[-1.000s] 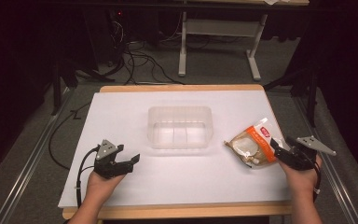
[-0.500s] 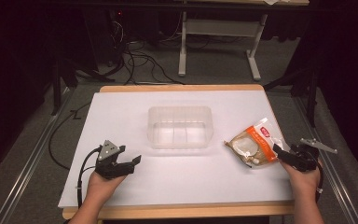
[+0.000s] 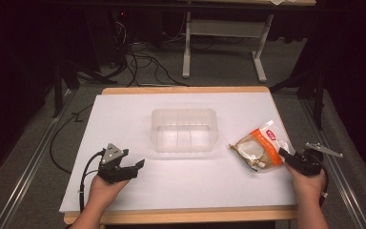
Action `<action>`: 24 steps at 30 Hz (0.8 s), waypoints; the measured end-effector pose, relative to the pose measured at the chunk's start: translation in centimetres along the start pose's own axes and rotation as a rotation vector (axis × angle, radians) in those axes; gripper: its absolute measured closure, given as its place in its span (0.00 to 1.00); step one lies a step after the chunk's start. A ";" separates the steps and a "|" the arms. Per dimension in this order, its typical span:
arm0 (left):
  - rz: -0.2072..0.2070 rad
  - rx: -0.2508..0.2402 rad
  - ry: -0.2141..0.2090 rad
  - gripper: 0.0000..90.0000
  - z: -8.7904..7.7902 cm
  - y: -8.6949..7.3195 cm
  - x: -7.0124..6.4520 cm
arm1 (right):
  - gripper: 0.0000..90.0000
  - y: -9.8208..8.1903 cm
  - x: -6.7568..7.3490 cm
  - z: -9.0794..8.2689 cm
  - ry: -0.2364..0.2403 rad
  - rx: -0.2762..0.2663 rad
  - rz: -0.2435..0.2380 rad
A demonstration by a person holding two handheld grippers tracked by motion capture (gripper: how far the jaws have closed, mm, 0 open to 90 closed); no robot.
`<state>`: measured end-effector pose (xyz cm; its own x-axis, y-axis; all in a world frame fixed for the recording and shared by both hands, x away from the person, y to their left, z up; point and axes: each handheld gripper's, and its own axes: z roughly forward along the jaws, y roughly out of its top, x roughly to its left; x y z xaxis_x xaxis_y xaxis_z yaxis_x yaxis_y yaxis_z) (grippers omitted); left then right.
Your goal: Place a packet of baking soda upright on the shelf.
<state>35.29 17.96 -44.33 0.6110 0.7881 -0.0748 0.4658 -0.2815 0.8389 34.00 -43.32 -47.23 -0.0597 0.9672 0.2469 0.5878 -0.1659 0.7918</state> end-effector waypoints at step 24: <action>0.016 0.004 0.000 0.28 0.1 0.1 -0.2 | 1.00 2.4 6.8 -5.8 0.143 -0.261 -0.194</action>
<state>35.26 17.79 -44.30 0.6182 0.7837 -0.0612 0.4583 -0.2961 0.8380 30.32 -38.24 -40.37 -0.2730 0.9519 0.1391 0.3291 -0.0435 0.9433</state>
